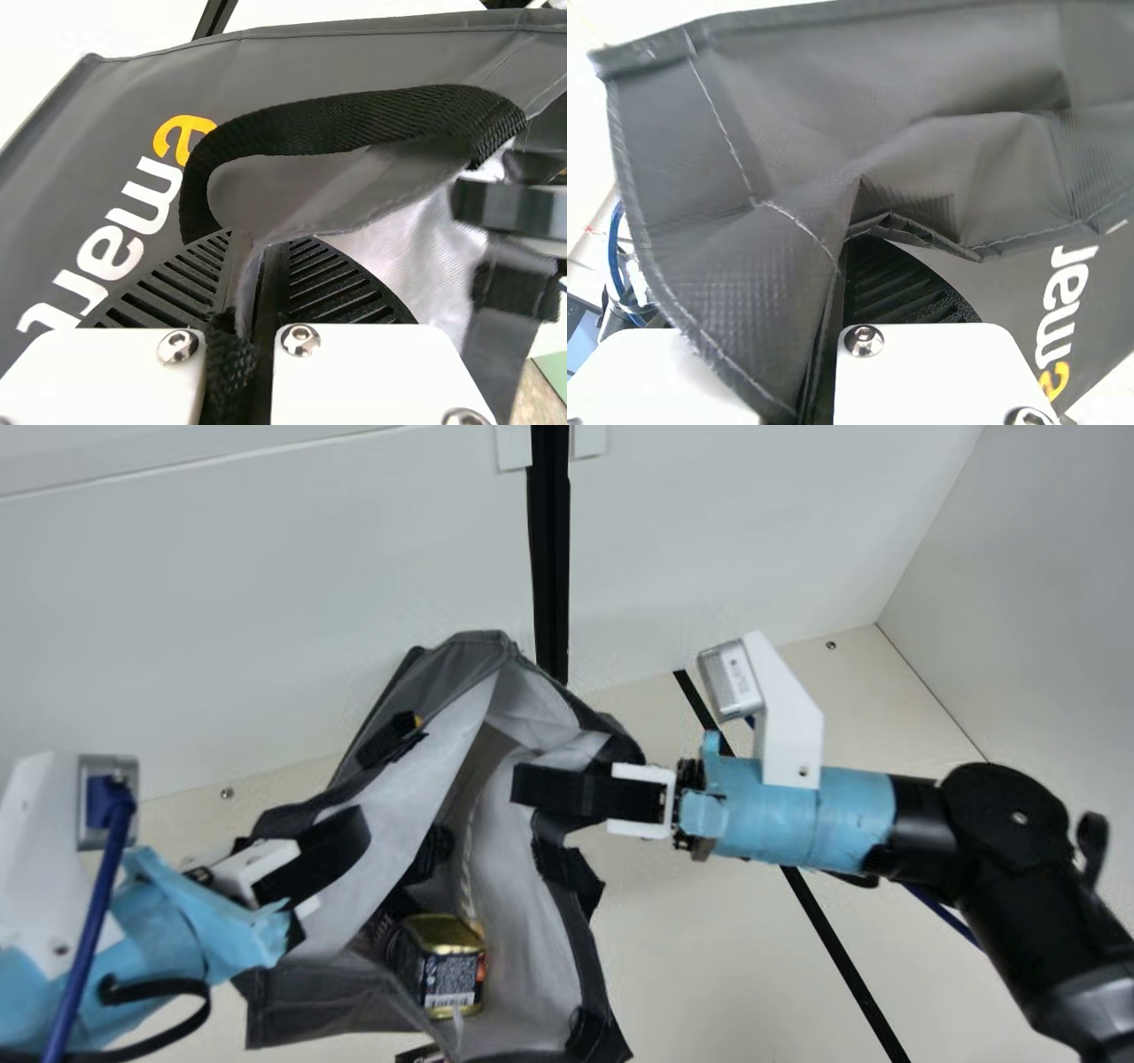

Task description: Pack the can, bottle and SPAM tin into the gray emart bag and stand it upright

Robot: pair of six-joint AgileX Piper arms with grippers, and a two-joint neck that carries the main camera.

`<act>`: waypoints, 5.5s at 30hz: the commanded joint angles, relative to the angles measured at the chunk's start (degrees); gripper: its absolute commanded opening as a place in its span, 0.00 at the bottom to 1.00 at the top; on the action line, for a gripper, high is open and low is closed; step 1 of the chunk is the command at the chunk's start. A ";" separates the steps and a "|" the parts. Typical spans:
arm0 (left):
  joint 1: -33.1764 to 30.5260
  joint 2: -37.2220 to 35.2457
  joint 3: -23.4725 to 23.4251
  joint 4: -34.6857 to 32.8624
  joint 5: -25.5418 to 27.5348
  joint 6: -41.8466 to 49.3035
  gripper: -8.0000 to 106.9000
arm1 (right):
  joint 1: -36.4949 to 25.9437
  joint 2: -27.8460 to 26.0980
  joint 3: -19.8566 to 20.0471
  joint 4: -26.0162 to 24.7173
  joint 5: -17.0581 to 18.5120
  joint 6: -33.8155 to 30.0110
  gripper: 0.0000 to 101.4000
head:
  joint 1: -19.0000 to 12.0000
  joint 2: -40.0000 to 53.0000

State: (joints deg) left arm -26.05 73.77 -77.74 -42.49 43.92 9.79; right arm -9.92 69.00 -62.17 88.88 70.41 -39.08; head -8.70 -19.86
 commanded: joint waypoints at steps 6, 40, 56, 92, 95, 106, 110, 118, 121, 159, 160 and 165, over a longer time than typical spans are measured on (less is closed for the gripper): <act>0.50 -2.05 -2.98 1.95 7.75 -0.74 0.00 | -2.76 -5.99 -2.72 -4.26 -0.51 7.21 0.00 | -1.30 -0.14; -6.99 7.13 -11.80 5.96 25.98 -1.18 0.00 | -5.45 -14.23 -2.47 -26.77 -0.51 24.01 0.00 | -1.30 -0.14; -2.69 28.39 -34.92 4.85 25.98 10.10 0.00 | -7.07 2.83 -3.70 -16.87 -0.51 -7.24 0.00 | -1.30 -0.14; -3.60 51.16 -62.28 11.10 23.26 5.43 0.00 | -5.18 22.17 -11.56 -18.56 -0.50 -23.55 0.00 | -1.30 -0.14; -3.60 51.16 -62.16 11.10 23.27 5.43 0.00 | -5.18 22.16 -11.62 -18.54 -0.50 -23.55 0.00 | -1.30 -0.14; -3.60 51.16 -62.16 11.10 23.27 5.43 0.15 | -5.18 22.16 -11.62 -18.47 -0.50 -23.55 0.00 | -1.30 -0.14; -3.60 51.16 -62.16 11.10 23.27 5.43 0.26 | -5.18 22.16 -11.62 -18.47 -0.50 -23.55 0.00 | -1.30 -0.14; -3.59 44.88 -53.06 9.30 18.97 8.27 0.49 | -5.18 22.16 -11.62 -18.39 -0.50 -23.55 0.00 | -1.30 -0.14; -3.16 42.55 -50.77 8.30 17.30 9.37 0.58 | -5.18 22.16 -11.62 -18.22 -0.44 -23.55 0.00 | -1.30 -0.14; 7.05 12.67 -29.29 13.82 8.37 12.10 0.85 | -5.18 22.16 -11.62 -18.76 -0.49 -23.55 0.00 | -1.30 -0.14; 7.22 11.87 -28.57 15.11 8.47 11.48 0.85 | -5.18 22.16 -11.62 -18.76 -0.49 -23.55 0.00 | -1.30 -0.14; 7.85 8.19 -25.32 23.67 9.81 7.11 0.85 | -5.18 22.16 -11.62 -18.76 -0.49 -23.55 0.00 | -1.30 -0.14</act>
State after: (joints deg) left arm -18.34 82.81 -103.74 -23.05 53.39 18.55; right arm -15.10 91.16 -73.79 70.12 69.92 -62.62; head -8.70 -19.86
